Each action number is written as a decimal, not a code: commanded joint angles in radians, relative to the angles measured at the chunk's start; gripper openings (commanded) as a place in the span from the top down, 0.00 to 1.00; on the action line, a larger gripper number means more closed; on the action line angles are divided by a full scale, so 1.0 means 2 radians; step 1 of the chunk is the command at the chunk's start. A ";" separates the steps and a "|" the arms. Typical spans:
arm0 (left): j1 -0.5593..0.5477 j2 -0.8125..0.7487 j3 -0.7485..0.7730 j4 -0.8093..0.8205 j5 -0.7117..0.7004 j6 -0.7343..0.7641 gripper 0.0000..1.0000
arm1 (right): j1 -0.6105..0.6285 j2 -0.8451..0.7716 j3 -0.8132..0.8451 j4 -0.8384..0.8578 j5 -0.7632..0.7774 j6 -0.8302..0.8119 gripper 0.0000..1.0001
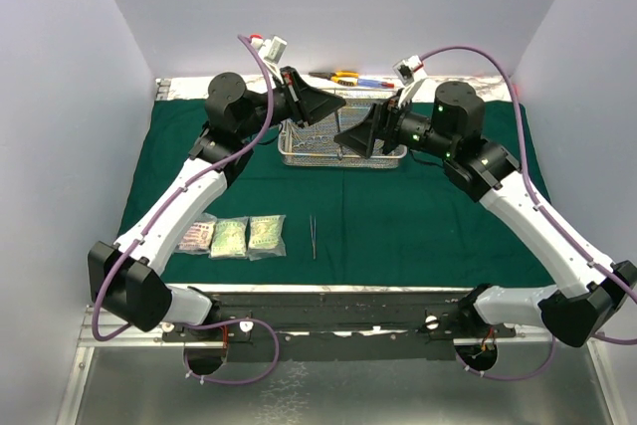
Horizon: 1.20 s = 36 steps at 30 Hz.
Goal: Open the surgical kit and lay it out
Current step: Place the medical item in the surgical kit.
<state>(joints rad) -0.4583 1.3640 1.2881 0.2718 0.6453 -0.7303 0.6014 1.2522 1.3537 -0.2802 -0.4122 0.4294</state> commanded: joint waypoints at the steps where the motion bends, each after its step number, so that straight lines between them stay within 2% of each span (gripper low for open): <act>1: 0.000 -0.016 0.001 0.016 0.030 0.013 1.00 | 0.002 -0.007 -0.007 0.038 0.001 0.003 0.22; 8: 0.000 -0.021 -0.006 0.015 0.032 0.011 1.00 | 0.002 0.020 0.007 0.051 -0.025 -0.001 0.45; 15: 0.000 -0.024 -0.005 0.016 0.031 0.012 1.00 | 0.002 0.038 0.013 0.053 -0.047 -0.002 0.54; 17: 0.000 -0.025 -0.007 0.017 0.030 0.011 1.00 | 0.002 0.039 0.012 0.057 -0.047 0.001 0.65; 20: 0.000 -0.024 -0.007 0.015 0.030 0.010 1.00 | 0.002 0.040 0.013 0.058 -0.046 0.006 0.87; 22: 0.000 -0.023 -0.004 0.001 0.023 0.018 1.00 | 0.002 0.037 0.008 0.058 -0.032 0.012 0.96; 23: 0.000 -0.022 0.000 -0.017 0.015 0.029 0.96 | 0.002 0.037 0.006 0.054 -0.022 0.014 0.98; 24: 0.001 -0.022 0.006 -0.037 0.003 0.043 0.87 | 0.002 0.036 0.005 0.045 -0.009 0.015 0.99; 27: 0.000 -0.025 0.008 -0.089 -0.038 0.081 0.49 | 0.002 0.032 0.000 0.008 0.037 0.017 0.99; 28: 0.001 -0.028 0.005 -0.103 -0.056 0.091 0.39 | 0.002 0.031 -0.004 -0.011 0.057 0.018 0.99; 29: 0.001 -0.031 0.001 -0.114 -0.075 0.101 0.33 | 0.002 0.030 -0.009 -0.030 0.080 0.021 0.99; 36: 0.001 -0.044 -0.039 -0.210 -0.236 0.160 0.28 | 0.001 0.022 -0.075 -0.193 0.240 0.063 0.99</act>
<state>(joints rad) -0.4583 1.3083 1.2594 0.0109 0.4274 -0.5186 0.6071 1.3159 1.2842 -0.4065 -0.1745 0.4919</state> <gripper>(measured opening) 0.705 0.074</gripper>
